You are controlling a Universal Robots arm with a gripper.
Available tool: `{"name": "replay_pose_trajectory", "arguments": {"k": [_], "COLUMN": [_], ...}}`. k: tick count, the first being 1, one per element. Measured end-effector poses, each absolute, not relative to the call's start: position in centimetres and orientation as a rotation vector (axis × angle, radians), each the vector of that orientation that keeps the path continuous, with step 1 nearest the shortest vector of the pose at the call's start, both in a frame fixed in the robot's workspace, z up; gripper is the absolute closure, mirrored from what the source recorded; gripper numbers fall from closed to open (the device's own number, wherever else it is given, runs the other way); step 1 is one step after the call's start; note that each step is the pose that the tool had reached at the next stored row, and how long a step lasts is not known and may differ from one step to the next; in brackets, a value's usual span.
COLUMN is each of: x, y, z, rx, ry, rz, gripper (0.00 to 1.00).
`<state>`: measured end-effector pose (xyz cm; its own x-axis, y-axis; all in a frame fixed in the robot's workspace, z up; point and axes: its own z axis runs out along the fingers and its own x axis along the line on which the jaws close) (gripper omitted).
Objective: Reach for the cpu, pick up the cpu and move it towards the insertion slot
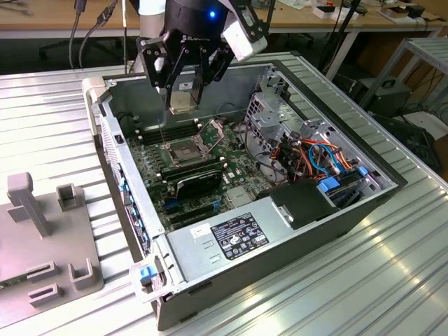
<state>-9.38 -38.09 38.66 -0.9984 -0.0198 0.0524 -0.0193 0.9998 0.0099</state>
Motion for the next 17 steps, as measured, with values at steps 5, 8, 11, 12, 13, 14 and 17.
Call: {"name": "replay_pose_trajectory", "arguments": {"k": [5, 8, 11, 12, 13, 14, 17], "x": [-8.21, -8.20, -8.20, -8.20, -8.19, -8.19, -8.16], "y": [-36.86, -36.86, -36.86, -36.86, -36.86, -36.86, -36.75], "z": [38.45, 38.45, 38.45, 38.45, 38.45, 38.45, 38.44], "rx": [0.029, 0.029, 0.029, 0.029, 0.029, 0.029, 0.029], "ry": [-3.089, -3.089, -3.089, -3.089, -3.089, -3.089, -3.089], "rz": [-0.012, -0.012, -0.012, -0.012, -0.012, -0.012, -0.012], "gripper": [0.45, 0.45, 0.45, 0.45, 0.45, 0.45, 0.45]}}
